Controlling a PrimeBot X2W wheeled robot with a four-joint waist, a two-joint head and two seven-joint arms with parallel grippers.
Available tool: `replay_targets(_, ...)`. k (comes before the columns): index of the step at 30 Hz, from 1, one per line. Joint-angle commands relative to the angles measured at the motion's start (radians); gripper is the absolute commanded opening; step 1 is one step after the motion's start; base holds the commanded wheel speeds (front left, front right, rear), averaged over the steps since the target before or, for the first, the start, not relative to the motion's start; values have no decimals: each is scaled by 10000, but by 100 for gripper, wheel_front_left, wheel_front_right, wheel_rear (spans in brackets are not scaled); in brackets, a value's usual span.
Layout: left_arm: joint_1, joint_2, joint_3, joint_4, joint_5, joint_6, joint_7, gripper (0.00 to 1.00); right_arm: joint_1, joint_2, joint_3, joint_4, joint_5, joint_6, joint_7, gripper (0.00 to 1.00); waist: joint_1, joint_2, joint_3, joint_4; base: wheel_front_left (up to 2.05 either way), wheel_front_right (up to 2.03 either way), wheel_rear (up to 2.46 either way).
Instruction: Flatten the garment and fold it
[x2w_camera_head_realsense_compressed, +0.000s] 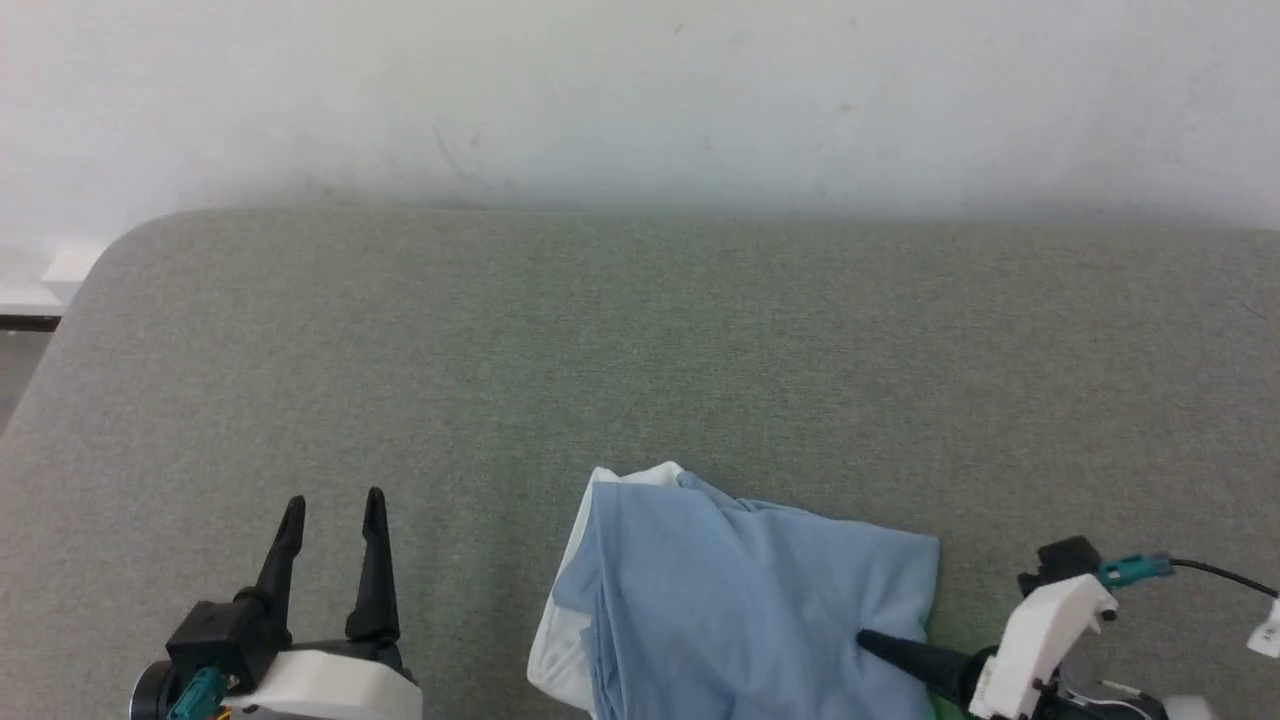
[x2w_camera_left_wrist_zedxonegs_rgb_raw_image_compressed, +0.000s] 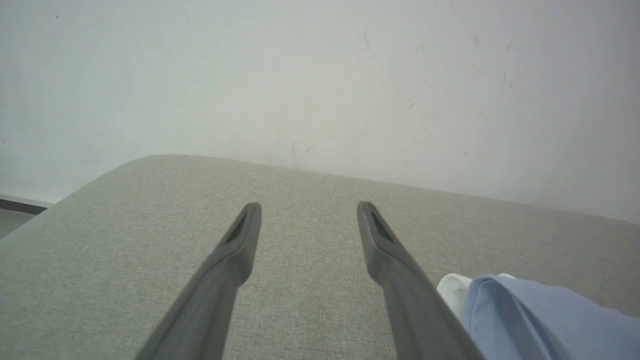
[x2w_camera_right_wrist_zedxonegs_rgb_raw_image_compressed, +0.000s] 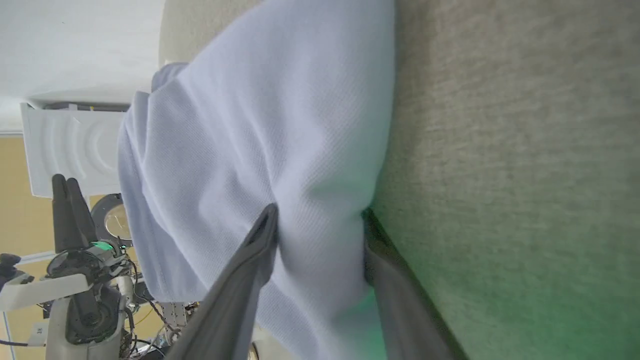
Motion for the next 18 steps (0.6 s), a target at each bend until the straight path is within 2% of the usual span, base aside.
replay_targets(1,-56,-47,-41,34,-47,58,-47,100,-203,-88,383,290,-228,-7,-43,0,0,-1,3,130,0,0,0)
replay_targets(4,-26,-48,-37,34,-72,85,-47,100,-423,-404,965,77,-589,-7,-429,0,0,-1,-12,112,0,0,0)
replay_targets(7,28,-49,-20,-15,-43,102,-47,100,-609,-1062,1719,-753,-1223,-7,-1165,0,0,-1,-34,-73,0,0,0)
replay_targets(9,38,-49,-62,-55,-20,81,-47,100,-699,-1689,2219,-1472,-1871,-7,-1786,0,0,-1,-8,-243,0,0,0)
replay_targets(12,-9,-49,-70,-95,-50,47,-47,100,-835,-3052,3097,-2380,-3807,-7,-2574,0,0,-1,42,-638,0,0,0)
replay_targets(14,-5,-50,-81,-120,-55,38,-47,100,-910,-3555,3257,-2831,-4595,-7,-2872,0,0,-1,75,-1009,0,0,0)
replay_targets(15,-5,-50,-81,-120,-55,38,-47,100,-910,-3555,3257,-2831,-4595,-7,-2872,0,0,-1,75,-1009,0,0,0)
replay_targets(18,-55,-50,-98,-182,-67,25,-47,100,-905,-4261,3126,-3176,-5541,-7,-2776,0,0,-1,159,-1594,0,0,0)
